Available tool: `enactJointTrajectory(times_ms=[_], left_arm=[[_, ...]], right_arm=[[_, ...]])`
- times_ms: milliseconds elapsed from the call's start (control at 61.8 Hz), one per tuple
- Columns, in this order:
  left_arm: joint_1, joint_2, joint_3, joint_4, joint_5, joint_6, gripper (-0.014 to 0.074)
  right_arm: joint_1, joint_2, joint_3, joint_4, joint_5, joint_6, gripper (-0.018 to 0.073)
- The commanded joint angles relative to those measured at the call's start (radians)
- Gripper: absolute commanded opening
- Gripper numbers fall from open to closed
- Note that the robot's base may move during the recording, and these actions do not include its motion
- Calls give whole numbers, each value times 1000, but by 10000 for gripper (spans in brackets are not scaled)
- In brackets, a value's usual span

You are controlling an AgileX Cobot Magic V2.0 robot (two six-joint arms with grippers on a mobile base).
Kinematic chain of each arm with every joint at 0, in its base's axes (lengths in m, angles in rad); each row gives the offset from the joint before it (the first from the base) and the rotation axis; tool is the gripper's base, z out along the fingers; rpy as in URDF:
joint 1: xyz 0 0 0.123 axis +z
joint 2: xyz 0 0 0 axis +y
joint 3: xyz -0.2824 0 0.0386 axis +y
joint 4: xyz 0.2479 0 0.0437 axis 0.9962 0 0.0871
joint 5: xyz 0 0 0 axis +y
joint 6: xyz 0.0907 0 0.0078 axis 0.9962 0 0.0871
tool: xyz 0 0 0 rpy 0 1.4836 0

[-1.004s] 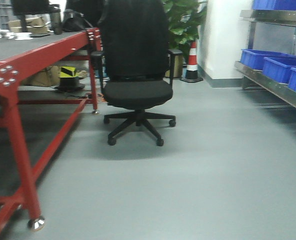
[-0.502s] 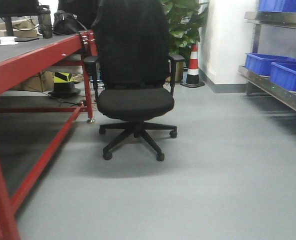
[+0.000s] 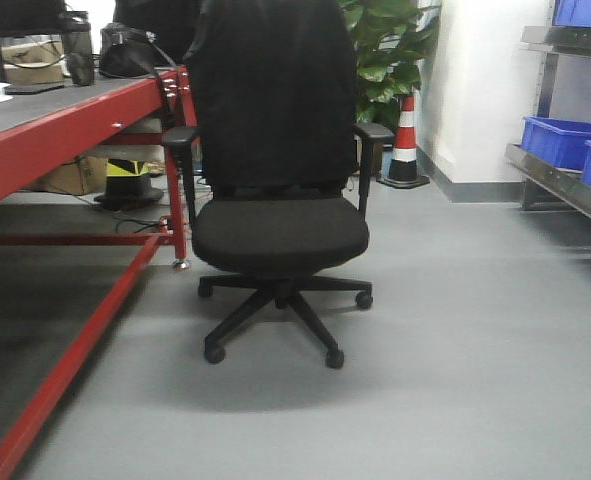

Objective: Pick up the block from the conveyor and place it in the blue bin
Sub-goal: 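Drive the base to the shelf of blue bins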

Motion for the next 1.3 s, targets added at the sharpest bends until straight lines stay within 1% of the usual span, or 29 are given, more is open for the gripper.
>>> enactJointTrajectory(times_ms=[0,1279], left_arm=[[-9,-3,-1,-1,-20,-6,-111],[-9,-3,-1,-1,-20,-6,-111]], right_arm=[[2,-5,-8,-2,-14,-9,-162],[2,-5,-8,-2,-14,-9,-162]])
